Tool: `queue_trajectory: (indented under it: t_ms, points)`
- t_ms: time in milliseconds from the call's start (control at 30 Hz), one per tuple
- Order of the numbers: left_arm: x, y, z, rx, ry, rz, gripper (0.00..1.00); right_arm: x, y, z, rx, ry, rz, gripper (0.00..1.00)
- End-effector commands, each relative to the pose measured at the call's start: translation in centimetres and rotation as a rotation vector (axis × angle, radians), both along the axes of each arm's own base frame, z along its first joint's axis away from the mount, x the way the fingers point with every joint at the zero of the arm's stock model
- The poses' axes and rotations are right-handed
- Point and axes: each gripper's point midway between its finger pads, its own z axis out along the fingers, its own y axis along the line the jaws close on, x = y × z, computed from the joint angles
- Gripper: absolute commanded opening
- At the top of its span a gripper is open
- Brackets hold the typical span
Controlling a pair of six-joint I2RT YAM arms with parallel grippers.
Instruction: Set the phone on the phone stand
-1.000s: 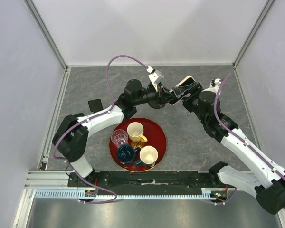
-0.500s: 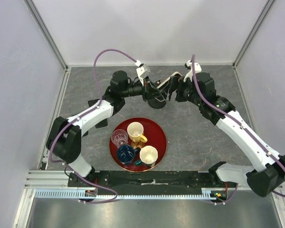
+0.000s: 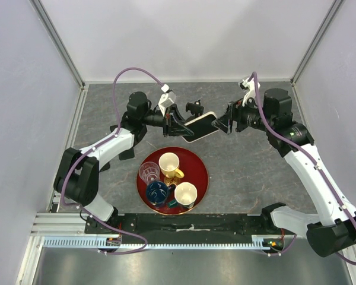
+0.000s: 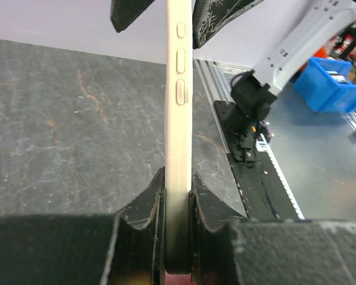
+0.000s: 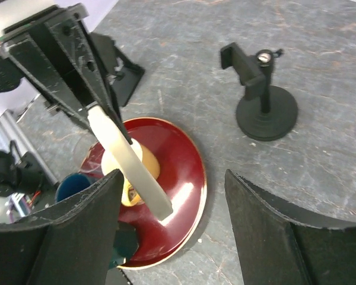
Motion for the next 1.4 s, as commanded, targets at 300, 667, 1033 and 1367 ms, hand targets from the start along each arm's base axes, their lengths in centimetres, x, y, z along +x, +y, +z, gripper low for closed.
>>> queue_trajectory:
  t_ms: [300, 667, 1033, 1367]
  points:
    - [-2.4, 0.5, 3.3, -0.075, -0.090, -0.141, 0.02, -4.0, 4.1, 3.7, 0.172, -0.116, 0.360, 0.55]
    - [-0.7, -0.2, 4.0, -0.109, -0.056, -0.052, 0.02, -3.2, 4.8, 5.0, 0.345, -0.185, 0.241, 0.58]
    - [-1.0, -0.2, 4.4, -0.121, -0.046, -0.068, 0.02, -4.1, 5.3, 5.2, 0.329, -0.191, 0.300, 0.32]
    - [-1.5, -0.1, 4.4, -0.125, -0.040, -0.109, 0.02, -4.5, 5.9, 5.8, 0.363, -0.189, 0.346, 0.33]
